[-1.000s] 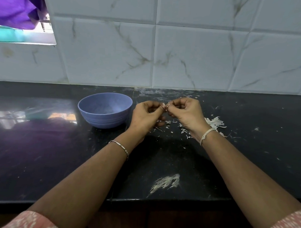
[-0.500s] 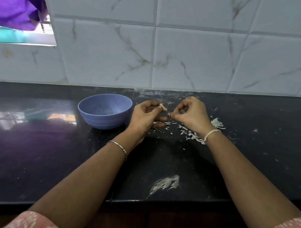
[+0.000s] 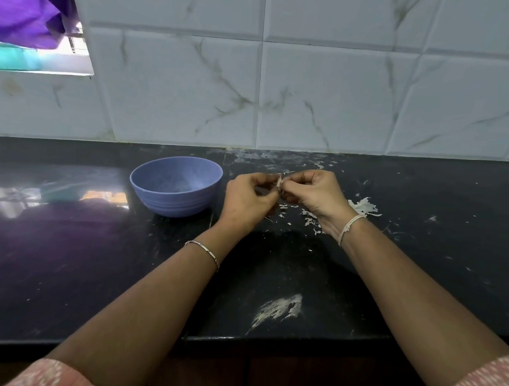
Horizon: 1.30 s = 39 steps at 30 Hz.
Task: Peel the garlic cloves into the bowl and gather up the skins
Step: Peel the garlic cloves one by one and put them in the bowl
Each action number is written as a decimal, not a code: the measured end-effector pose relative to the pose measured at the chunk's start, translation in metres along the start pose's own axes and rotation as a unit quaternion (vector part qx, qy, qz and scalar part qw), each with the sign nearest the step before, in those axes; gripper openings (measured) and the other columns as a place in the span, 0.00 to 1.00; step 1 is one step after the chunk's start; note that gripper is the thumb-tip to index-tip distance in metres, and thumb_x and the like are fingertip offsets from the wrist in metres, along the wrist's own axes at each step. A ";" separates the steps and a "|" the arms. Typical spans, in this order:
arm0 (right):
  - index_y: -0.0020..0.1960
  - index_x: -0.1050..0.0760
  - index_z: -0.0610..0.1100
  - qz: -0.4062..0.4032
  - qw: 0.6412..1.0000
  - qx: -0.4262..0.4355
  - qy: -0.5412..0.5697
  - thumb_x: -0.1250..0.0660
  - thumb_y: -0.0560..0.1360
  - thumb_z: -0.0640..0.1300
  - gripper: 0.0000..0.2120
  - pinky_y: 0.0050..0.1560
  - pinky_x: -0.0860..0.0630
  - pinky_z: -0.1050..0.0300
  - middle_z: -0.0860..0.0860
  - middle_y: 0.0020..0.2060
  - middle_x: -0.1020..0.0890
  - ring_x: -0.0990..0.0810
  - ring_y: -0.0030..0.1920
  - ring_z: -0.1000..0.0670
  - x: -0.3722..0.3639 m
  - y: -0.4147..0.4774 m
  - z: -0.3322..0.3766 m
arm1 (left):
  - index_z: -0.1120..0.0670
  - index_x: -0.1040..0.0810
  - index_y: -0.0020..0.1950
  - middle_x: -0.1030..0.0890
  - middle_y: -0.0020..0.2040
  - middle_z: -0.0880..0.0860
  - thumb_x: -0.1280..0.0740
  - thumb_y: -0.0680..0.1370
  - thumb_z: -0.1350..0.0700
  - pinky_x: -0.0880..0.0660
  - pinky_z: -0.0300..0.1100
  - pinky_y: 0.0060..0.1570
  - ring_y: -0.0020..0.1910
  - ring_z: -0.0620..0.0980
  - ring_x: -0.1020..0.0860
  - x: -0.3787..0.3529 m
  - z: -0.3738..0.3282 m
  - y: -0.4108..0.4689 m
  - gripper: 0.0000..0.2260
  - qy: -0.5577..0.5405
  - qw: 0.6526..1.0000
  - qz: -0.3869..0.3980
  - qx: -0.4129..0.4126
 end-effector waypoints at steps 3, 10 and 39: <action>0.40 0.19 0.35 0.000 1.000 0.007 -0.003 0.26 0.70 0.32 0.02 0.35 0.22 0.64 0.46 0.32 0.19 0.20 0.31 0.53 -0.001 0.000 0.000 | 0.57 0.17 0.55 0.15 0.43 0.57 0.29 0.76 0.62 0.17 0.47 0.40 0.38 0.54 0.15 0.001 0.000 -0.001 0.08 -0.031 0.999 0.005 0.014; 0.43 0.18 0.50 0.032 0.970 0.112 -0.212 0.25 0.67 0.36 0.11 0.44 0.20 0.54 0.45 0.38 0.15 0.19 0.36 0.52 -0.004 0.003 0.003 | 0.59 0.21 0.56 0.19 0.40 0.56 0.31 0.77 0.65 0.21 0.38 0.32 0.33 0.47 0.20 0.001 0.001 -0.001 0.08 -0.202 0.975 0.025 0.086; 0.42 0.17 0.46 -0.012 0.935 0.156 -0.317 0.30 0.73 0.39 0.04 0.43 0.20 0.54 0.49 0.34 0.16 0.18 0.37 0.49 -0.004 0.000 0.010 | 0.66 0.22 0.54 0.22 0.43 0.58 0.33 0.79 0.63 0.18 0.41 0.35 0.33 0.46 0.23 0.002 0.010 0.001 0.07 -0.203 0.974 0.005 0.101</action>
Point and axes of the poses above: each hand's wrist, its own y-axis towards the middle knuckle, its own x-axis out of the back of the hand, z = x × y, the point moved 4 cm from there along y, towards the middle knuckle
